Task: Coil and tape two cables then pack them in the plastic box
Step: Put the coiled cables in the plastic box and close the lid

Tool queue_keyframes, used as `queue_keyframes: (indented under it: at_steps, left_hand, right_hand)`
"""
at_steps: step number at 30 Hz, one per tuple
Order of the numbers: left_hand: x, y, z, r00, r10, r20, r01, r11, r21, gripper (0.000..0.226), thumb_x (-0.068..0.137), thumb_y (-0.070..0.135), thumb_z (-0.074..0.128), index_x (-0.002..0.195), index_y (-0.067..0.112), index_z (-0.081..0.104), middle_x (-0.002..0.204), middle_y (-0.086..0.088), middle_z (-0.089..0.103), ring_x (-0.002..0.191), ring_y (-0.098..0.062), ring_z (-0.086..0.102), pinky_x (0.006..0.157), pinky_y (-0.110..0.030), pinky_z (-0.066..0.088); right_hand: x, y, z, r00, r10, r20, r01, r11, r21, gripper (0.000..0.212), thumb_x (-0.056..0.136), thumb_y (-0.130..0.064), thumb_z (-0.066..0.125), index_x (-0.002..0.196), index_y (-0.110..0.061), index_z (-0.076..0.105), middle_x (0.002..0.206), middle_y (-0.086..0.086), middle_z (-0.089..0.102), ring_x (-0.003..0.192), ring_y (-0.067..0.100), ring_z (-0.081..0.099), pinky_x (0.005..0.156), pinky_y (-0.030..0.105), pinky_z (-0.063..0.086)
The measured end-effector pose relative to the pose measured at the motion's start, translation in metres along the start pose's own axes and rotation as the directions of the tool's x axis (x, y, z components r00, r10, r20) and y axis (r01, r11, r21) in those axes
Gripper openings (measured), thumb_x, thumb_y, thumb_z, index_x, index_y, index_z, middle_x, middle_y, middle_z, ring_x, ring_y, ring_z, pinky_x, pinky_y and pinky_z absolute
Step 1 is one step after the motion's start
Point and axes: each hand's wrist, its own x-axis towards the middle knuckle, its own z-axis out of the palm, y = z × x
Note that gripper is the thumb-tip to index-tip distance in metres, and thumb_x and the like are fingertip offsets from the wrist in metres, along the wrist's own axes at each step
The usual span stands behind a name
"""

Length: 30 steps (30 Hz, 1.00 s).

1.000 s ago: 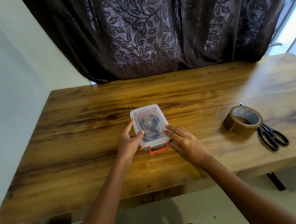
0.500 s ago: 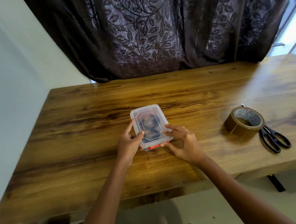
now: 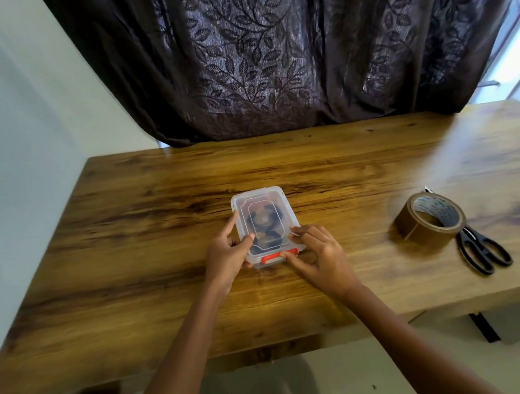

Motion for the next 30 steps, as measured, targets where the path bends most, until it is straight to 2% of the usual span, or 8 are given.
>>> queue_keyframes:
  at_steps: [4, 7, 9, 13, 19, 24, 28, 30]
  left_hand:
    - [0.001, 0.0, -0.001, 1.0, -0.016, 0.002, 0.016, 1.0, 0.006, 0.066, 0.087, 0.018, 0.062, 0.141, 0.036, 0.029, 0.119, -0.019, 0.058, 0.069, -0.013, 0.067, 0.045, -0.015, 0.05]
    - [0.002, 0.002, -0.001, 0.999, -0.031, 0.022, 0.031, 0.999, 0.008, 0.067, 0.087, 0.018, 0.062, 0.141, 0.037, 0.029, 0.119, -0.019, 0.057, 0.069, -0.013, 0.066, 0.045, -0.015, 0.049]
    - [0.003, 0.004, -0.002, 0.998, -0.044, 0.04, 0.044, 0.999, 0.005, 0.069, 0.086, 0.018, 0.062, 0.142, 0.037, 0.027, 0.117, -0.018, 0.059, 0.071, -0.013, 0.066, 0.046, -0.016, 0.05]
    - [0.006, 0.007, -0.004, 0.994, -0.086, 0.063, 0.085, 0.996, 0.018, 0.075, 0.086, 0.016, 0.062, 0.144, 0.038, 0.02, 0.094, -0.01, 0.065, 0.072, -0.015, 0.067, 0.053, -0.025, 0.056]
    - [0.009, 0.01, -0.006, 0.987, -0.124, 0.101, 0.123, 0.992, 0.023, 0.075, 0.086, 0.016, 0.062, 0.145, 0.037, 0.019, 0.086, -0.007, 0.064, 0.07, -0.014, 0.066, 0.055, -0.026, 0.055]
    - [0.009, 0.012, -0.007, 0.984, -0.137, 0.111, 0.136, 0.991, 0.015, 0.075, 0.086, 0.016, 0.062, 0.145, 0.038, 0.02, 0.089, -0.008, 0.065, 0.07, -0.013, 0.066, 0.051, -0.022, 0.054]
    - [0.009, 0.014, -0.007, 0.983, -0.146, 0.108, 0.146, 0.989, 0.009, 0.075, 0.086, 0.016, 0.063, 0.144, 0.038, 0.02, 0.082, -0.005, 0.064, 0.064, -0.011, 0.065, 0.048, -0.021, 0.054]
    - [0.009, 0.014, -0.007, 0.984, -0.146, 0.103, 0.146, 0.989, 0.013, 0.075, 0.086, 0.017, 0.063, 0.144, 0.038, 0.02, 0.083, -0.005, 0.064, 0.063, -0.011, 0.065, 0.049, -0.022, 0.054]
  right_hand:
    - [0.008, -0.012, -0.001, 0.968, 0.247, 0.033, -0.247, 0.938, 0.243, 0.045, 0.079, -0.048, 0.062, 0.107, -0.014, 0.063, 0.119, -0.002, 0.057, 0.106, 0.009, 0.055, 0.077, 0.026, 0.055]
    - [0.031, -0.016, -0.005, 0.889, 0.458, 0.032, -0.42, 0.783, 0.46, 0.037, 0.086, -0.036, 0.058, 0.113, -0.011, 0.058, 0.121, -0.004, 0.049, 0.103, 0.01, 0.054, 0.065, 0.016, 0.053]
    - [0.054, -0.005, -0.002, 0.767, 0.628, 0.13, -0.578, 0.59, 0.564, 0.042, 0.089, -0.043, 0.052, 0.112, -0.008, 0.056, 0.108, -0.001, 0.057, 0.094, 0.014, 0.058, 0.063, 0.015, 0.05]
    - [0.09, 0.033, 0.013, 0.514, 0.724, 0.46, -0.837, 0.306, 0.454, 0.118, 0.051, -0.093, 0.041, 0.135, -0.011, 0.042, 0.133, 0.013, 0.052, 0.115, 0.027, 0.054, 0.096, 0.047, 0.045]
    - [0.123, 0.044, 0.019, 0.538, 0.624, 0.567, -0.843, 0.403, 0.356, 0.129, 0.045, -0.098, 0.027, 0.137, -0.01, 0.04, 0.141, 0.018, 0.043, 0.127, 0.033, 0.043, 0.108, 0.054, 0.032]
    - [0.14, 0.037, 0.025, 0.49, 0.643, 0.589, -0.872, 0.371, 0.321, 0.099, 0.068, -0.085, 0.034, 0.132, -0.01, 0.044, 0.132, 0.014, 0.051, 0.12, 0.031, 0.049, 0.105, 0.052, 0.037]
    - [0.145, 0.025, 0.029, 0.62, 0.609, 0.494, -0.783, 0.448, 0.431, 0.035, 0.094, -0.024, 0.05, 0.125, -0.008, 0.052, 0.129, 0.012, 0.053, 0.113, 0.026, 0.053, 0.097, 0.043, 0.047]
    - [0.144, 0.024, 0.031, 0.661, 0.574, 0.483, -0.75, 0.498, 0.435, 0.03, 0.095, -0.006, 0.045, 0.123, -0.008, 0.055, 0.13, 0.012, 0.053, 0.115, 0.025, 0.052, 0.098, 0.041, 0.047]
